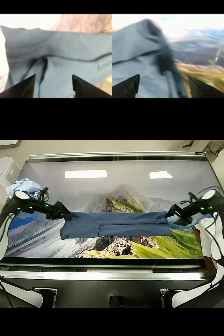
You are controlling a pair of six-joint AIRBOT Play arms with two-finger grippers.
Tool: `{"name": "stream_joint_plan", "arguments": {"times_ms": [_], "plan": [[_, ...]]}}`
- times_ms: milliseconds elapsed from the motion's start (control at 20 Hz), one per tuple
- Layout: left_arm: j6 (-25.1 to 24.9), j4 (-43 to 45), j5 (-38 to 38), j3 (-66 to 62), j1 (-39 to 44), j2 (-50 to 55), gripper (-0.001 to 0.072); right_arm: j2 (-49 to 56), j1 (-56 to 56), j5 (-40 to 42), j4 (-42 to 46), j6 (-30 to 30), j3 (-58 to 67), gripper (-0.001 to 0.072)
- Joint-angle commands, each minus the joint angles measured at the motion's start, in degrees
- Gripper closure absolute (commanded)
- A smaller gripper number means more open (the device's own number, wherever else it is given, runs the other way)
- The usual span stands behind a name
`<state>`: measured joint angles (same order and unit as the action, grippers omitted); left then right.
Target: Fold the clothes and pants, and hang the long-sleeved shirts on hangers.
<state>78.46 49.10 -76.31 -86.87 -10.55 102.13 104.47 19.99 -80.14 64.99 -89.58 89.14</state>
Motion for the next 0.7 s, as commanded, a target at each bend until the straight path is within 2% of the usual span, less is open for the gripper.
{"name": "stream_joint_plan", "arguments": {"times_ms": [0, 150, 200, 250, 300, 350, 400, 450, 500, 600, 650], "plan": [[0.2, -0.3, -4.9, -1.9, -1.0, -3.8, 0.0197, 3.8, 2.4, -5.2, -3.9, 2.6, 0.5, -0.0002], [0.2, -0.8, -4.7, -1.9, 0.7, -8.5, 0.0198, 7.3, 0.7, -3.1, -9.5, 3.9, 0.5, 0.0005], [0.2, -1.1, -4.7, -1.9, 1.6, -9.9, 0.0198, 7.8, 0.0, -2.1, -11.1, 3.9, 0.5, 0.0063], [0.2, -1.2, -4.4, -1.9, 2.7, -10.9, 0.0198, 8.0, -0.7, -1.5, -12.4, 3.9, 0.5, 0.0231], [0.2, -1.1, -3.6, -1.9, 4.1, -11.6, 0.0215, 7.8, -1.2, -1.1, -13.6, 3.9, 0.7, 0.0434], [0.2, -1.2, -2.1, -1.9, 5.6, -11.8, 0.0217, 7.2, -1.6, -1.4, -15.2, 4.4, 1.2, 0.0680], [0.1, -1.1, -0.1, -1.9, 7.7, -11.7, 0.0306, 6.1, -1.7, -2.1, -16.7, 5.3, 1.9, 0.0675], [0.0, -1.1, 2.3, -1.8, 10.0, -11.3, 0.0481, 4.4, -1.7, -2.4, -18.4, 5.7, 2.4, 0.0676], [0.0, -1.1, 5.3, -1.8, 12.9, -10.5, 0.0611, 2.1, -1.7, -2.5, -20.1, 5.8, 2.5, 0.0677], [0.1, -1.1, 12.0, -1.8, 19.9, -7.9, 0.0668, -3.7, -3.0, -3.8, -20.9, 5.8, 2.5, 0.0677], [0.6, -1.2, 15.1, -1.8, 23.7, -6.2, 0.0668, -6.8, -4.2, -5.0, -20.9, 5.8, 2.5, 0.0677]]}}
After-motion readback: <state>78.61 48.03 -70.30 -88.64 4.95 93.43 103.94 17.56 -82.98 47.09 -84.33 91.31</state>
